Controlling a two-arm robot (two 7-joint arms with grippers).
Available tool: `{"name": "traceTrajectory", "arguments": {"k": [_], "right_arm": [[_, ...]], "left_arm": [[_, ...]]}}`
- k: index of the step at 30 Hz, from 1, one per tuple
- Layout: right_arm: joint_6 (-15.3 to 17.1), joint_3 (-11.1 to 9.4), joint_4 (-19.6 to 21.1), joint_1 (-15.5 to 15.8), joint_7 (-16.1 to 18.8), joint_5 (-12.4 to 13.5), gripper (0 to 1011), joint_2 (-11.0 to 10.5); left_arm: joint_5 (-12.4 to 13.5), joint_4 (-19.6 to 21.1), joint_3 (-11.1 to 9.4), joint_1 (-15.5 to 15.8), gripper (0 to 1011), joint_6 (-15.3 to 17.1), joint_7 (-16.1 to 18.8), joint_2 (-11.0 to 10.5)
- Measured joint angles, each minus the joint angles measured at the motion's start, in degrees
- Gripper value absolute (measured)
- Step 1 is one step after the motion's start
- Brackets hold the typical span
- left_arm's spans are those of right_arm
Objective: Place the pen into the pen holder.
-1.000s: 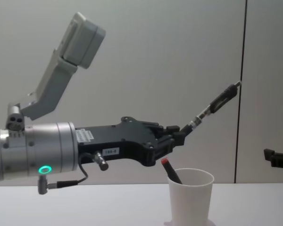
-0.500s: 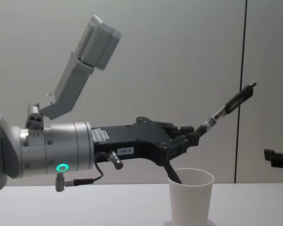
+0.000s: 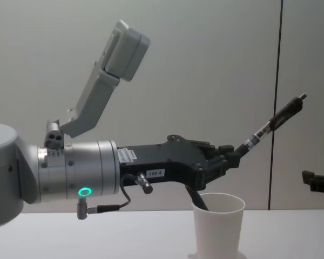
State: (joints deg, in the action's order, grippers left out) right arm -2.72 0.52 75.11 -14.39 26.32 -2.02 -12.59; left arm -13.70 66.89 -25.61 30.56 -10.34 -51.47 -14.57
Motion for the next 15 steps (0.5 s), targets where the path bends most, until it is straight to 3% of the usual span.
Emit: {"name": "traceTrajectory", "arguments": {"k": [15], "right_arm": [[0.0,0.0,0.0,0.0,0.0,0.1,1001,0.0]], "left_arm": [[-0.3,-1.2,-0.4,0.7,129,-0.3,-0.5,0.6]]}}
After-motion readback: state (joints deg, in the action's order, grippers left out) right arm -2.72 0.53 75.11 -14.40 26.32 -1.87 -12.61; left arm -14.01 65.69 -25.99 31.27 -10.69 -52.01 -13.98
